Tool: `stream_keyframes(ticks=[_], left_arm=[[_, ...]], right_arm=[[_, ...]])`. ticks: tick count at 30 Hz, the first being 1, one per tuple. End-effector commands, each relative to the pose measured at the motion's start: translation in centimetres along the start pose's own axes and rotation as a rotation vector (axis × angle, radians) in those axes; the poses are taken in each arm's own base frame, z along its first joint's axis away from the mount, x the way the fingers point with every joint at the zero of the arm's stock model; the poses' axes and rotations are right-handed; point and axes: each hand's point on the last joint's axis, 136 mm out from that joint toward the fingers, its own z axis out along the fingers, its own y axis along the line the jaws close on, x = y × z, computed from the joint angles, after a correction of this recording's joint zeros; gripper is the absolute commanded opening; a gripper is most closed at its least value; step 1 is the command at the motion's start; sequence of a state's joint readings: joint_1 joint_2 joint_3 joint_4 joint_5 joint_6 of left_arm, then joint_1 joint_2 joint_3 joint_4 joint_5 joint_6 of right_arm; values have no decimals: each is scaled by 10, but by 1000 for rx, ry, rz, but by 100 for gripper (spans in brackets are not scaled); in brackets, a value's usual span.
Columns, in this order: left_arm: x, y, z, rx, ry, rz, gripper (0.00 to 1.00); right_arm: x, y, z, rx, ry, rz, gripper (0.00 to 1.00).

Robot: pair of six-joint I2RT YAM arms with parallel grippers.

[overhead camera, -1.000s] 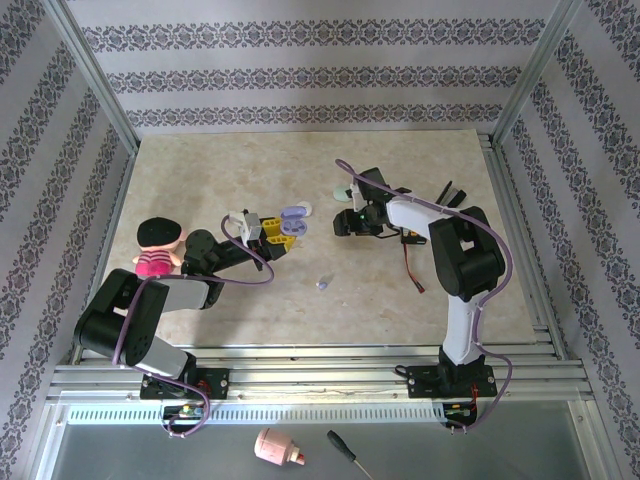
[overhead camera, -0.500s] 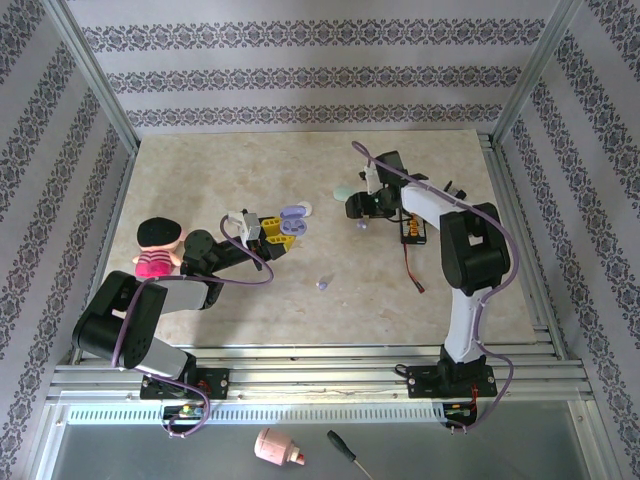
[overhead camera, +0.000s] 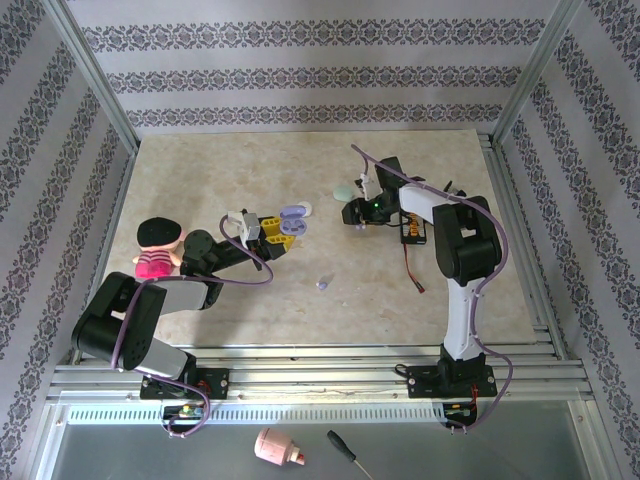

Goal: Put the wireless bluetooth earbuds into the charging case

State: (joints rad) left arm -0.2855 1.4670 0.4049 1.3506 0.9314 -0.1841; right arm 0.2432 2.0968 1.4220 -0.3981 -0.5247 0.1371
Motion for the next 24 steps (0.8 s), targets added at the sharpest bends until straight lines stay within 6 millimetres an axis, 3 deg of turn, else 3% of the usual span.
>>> stream_keyframes(ticks=[1, 15, 19, 24], left_arm=[[-8, -2, -4, 9, -17, 30, 20], [-10, 0, 0, 17, -18, 27, 20], [-11, 0, 1, 24, -21, 23, 20], [-14, -1, -1, 24, -31, 24, 20]], right_arm=[[19, 4, -6, -40, 39, 16, 59], [36, 15, -21, -82, 35, 49, 58], [37, 11, -18, -64, 43, 43, 55], [35, 7, -10, -64, 62, 56, 43]])
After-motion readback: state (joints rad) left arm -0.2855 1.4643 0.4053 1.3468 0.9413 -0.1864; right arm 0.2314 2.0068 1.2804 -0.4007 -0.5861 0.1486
